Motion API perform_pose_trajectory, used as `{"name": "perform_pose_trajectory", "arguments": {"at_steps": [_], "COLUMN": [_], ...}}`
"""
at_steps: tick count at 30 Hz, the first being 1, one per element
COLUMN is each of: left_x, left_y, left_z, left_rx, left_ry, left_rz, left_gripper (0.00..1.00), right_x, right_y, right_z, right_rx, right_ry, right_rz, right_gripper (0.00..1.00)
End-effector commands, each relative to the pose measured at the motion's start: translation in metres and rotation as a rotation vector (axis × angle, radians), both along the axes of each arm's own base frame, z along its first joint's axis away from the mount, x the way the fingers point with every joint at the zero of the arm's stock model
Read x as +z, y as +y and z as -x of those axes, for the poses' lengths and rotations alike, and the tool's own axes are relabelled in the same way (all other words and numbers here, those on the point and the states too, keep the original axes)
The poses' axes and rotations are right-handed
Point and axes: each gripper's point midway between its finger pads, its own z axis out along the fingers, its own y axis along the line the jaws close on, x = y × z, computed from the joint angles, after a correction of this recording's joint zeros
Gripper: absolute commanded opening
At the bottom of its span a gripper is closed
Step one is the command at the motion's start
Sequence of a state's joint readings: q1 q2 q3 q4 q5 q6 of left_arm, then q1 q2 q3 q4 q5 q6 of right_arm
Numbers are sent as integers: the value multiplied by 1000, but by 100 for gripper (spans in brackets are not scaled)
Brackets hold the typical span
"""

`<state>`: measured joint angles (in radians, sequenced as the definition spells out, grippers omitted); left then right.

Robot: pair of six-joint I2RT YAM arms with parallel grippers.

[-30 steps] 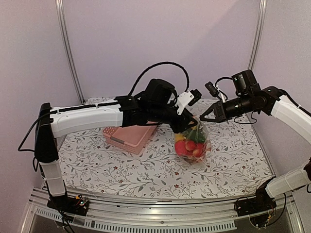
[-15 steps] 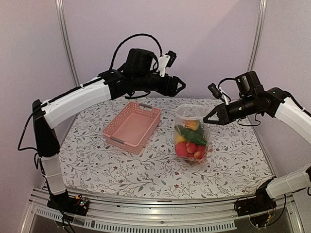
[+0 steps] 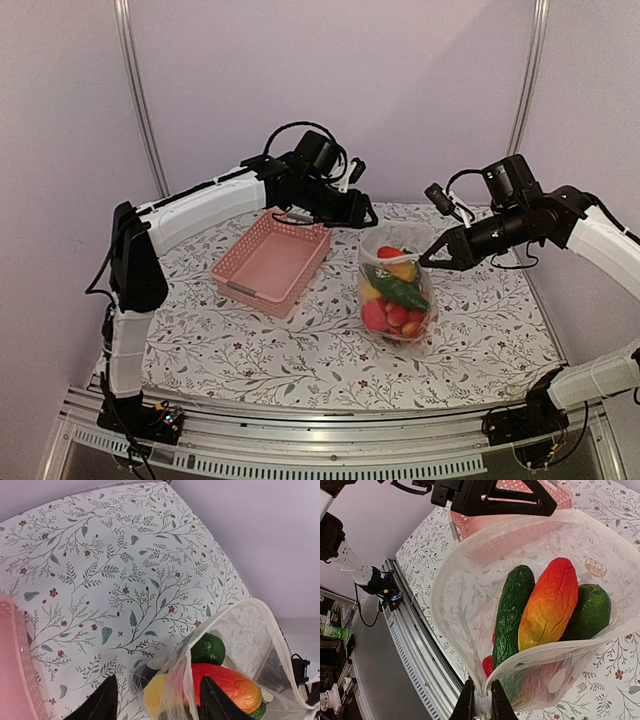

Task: Place the food in the zip-top bag and seal the zipper
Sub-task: Adjust the zipper food storage bag at the center of the board.

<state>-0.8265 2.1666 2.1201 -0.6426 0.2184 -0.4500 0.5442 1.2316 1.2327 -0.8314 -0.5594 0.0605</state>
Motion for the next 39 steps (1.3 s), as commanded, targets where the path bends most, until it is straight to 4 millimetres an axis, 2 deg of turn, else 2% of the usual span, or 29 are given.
{"name": "perform_pose_trajectory", "arguments": {"at_steps": [1,10,13,19,21,24,27,33,39], "left_x": [6,-13,-16,-21,-23,-20,-3,33,40], "left_y": [2,-20,-18,-7,-7,-5,6,57,101], "left_z": [24,21,20,23,25,21,14,3,16], "left_rx": [-33,-87,-91,-65,-71,-54,7,240,392], "left_ry": [90,169,183,195,205,192,141,60,51], "left_rz": [1,-16,-15,-56,-55,-57,-63,-53,-56], "left_gripper": [53,37,29,27,14,0,0,0,0], "right_x": [-4,-4,-6,-7,-6,-3,4,12,10], "right_y": [-2,2,2,3,4,6,10,17,24], "right_z": [11,12,10,9,7,5,0,-11,-24], "right_rx": [24,45,39,37,35,35,41,55,43], "right_ry": [-1,2,1,11,7,8,-4,-29,-57], "right_rz": [8,5,16,14,12,3,0,2,-1], "right_gripper": [1,1,1,2,2,2,2,2,1]}}
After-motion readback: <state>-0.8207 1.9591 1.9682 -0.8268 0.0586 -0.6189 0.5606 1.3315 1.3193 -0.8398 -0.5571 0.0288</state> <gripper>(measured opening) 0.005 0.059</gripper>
